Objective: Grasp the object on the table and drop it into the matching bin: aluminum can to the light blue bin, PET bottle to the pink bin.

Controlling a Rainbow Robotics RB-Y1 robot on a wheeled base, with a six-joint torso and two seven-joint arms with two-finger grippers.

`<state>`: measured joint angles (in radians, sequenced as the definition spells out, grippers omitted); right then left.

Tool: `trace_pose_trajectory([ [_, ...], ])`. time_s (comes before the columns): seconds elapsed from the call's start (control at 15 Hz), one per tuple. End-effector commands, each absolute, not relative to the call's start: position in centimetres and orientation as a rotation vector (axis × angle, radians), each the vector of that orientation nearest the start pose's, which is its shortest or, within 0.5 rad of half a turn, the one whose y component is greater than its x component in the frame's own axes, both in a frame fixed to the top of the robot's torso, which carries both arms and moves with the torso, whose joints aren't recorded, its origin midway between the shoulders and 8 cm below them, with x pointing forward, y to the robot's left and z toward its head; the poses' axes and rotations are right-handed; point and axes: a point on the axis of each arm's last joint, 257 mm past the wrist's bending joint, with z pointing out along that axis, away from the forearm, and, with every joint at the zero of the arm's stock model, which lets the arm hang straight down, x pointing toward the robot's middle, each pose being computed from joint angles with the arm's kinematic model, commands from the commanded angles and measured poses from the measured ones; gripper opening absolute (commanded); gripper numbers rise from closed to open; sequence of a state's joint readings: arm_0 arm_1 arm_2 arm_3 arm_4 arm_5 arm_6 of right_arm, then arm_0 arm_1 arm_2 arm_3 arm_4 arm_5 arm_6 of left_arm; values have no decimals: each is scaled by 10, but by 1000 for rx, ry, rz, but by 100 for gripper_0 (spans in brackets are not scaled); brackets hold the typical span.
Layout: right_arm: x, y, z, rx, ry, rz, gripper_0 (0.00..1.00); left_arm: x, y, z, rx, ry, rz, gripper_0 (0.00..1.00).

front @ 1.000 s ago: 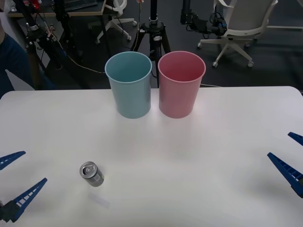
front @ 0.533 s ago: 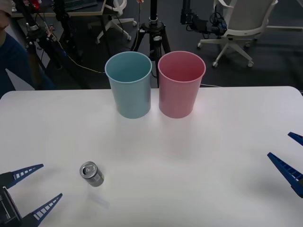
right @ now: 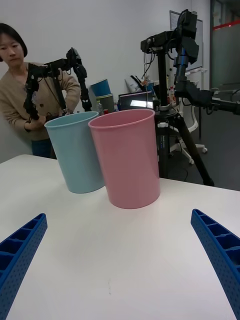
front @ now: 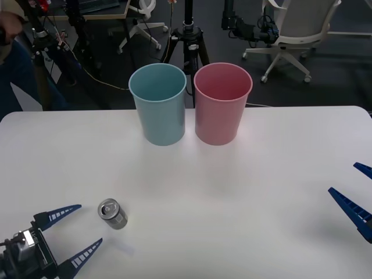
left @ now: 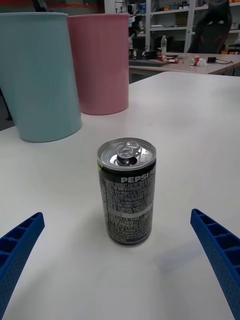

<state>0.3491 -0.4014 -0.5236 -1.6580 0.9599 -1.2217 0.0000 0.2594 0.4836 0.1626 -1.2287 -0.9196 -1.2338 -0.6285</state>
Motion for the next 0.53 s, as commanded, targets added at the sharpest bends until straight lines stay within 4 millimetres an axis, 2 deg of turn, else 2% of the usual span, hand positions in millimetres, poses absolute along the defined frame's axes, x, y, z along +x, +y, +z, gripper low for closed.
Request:
trace_pose_trajectory([
  [0.07, 342, -330, -169, -465, 1441, 567, 100, 344, 258, -321, 785, 1472, -464, 100],
  [0.53, 342, -330, -169, -465, 1441, 567, 100, 364, 230, -333, 757, 1496, -461, 100],
])
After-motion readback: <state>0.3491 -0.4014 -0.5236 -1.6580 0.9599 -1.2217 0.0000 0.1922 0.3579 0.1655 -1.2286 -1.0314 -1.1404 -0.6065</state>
